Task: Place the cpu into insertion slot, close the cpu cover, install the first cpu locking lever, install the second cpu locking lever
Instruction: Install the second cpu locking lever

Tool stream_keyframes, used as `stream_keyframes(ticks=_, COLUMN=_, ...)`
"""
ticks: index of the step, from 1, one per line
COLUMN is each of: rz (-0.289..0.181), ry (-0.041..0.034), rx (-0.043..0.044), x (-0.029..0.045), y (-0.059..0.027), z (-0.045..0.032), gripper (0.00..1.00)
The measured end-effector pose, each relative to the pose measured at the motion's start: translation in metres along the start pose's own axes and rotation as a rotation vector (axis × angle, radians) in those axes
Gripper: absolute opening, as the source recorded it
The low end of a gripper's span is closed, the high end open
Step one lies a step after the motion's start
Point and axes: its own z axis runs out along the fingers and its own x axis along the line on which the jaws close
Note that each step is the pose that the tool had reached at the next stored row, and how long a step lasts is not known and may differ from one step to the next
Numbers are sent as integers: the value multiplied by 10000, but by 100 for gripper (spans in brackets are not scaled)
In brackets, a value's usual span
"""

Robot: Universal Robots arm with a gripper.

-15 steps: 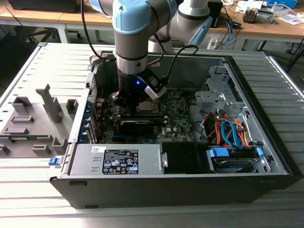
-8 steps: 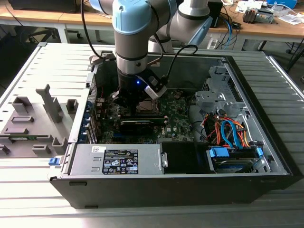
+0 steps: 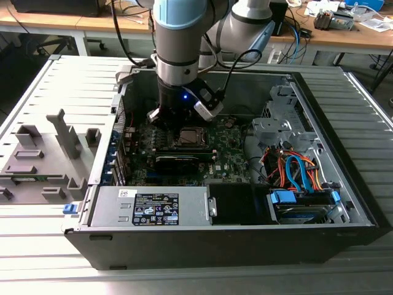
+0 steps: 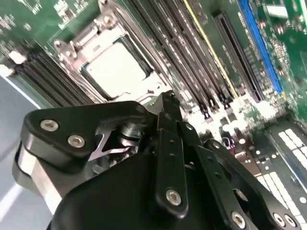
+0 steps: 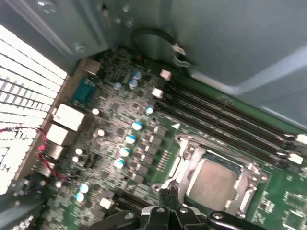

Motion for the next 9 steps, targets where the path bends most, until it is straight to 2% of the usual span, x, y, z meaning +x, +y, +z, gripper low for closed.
stream_keyframes(ticks=2, rz=11, ry=152, rx=-80, x=-99, y=-47, z=-3, gripper=11)
stream_keyframes(ticks=5, rz=35, ry=497, rx=-281, x=-307, y=-145, z=-7, gripper=11)
stream_keyframes(ticks=8, rz=51, ry=733, rx=-401, x=-441, y=-205, z=-5, gripper=11)
stream_keyframes(ticks=9, rz=52, ry=764, rx=-414, x=-448, y=-207, z=0, gripper=11)
